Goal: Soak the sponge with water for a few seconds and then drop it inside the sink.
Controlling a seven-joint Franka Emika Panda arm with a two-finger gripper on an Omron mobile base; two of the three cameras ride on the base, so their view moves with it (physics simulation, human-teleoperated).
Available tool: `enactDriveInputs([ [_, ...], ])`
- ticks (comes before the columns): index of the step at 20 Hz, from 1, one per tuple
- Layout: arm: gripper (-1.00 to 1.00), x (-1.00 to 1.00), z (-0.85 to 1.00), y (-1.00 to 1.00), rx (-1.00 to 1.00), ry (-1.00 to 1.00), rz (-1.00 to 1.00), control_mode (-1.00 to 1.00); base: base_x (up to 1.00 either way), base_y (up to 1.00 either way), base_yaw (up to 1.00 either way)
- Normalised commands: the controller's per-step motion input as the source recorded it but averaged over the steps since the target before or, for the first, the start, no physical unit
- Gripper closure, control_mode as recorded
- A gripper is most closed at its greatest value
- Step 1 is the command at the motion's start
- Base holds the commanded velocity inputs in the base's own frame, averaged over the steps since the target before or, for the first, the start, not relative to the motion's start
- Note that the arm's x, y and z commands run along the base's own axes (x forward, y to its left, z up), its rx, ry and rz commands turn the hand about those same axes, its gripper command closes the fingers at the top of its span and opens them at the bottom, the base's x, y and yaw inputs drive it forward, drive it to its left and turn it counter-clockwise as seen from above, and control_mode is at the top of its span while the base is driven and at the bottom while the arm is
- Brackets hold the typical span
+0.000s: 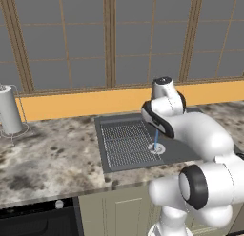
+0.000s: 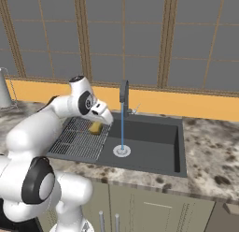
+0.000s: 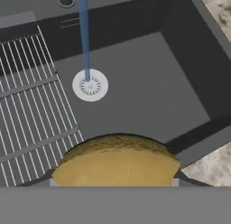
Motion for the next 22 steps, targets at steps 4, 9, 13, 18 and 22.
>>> enactDriveInputs([
  [4, 1.0, 0.31, -0.21, -0.04, 0.0, -0.16, -0.04, -1.0, 0.0, 0.0, 0.0],
  [9, 1.0, 0.22, -0.34, -0.09, 0.0, -0.07, -0.07, -1.0, 0.0, 0.0, 0.0],
  [13, 1.0, 0.3, -0.24, -0.25, 0.0, -0.04, -0.11, -1.0, 0.0, 0.0, 0.0],
  [18, 1.0, 0.09, -0.02, -0.09, -0.03, -0.12, -0.14, -1.0, 0.0, 0.0, 0.0],
  [22, 1.0, 0.0, 0.0, 0.0, -0.06, -0.22, -0.13, -1.0, 0.0, 0.0, 0.0],
])
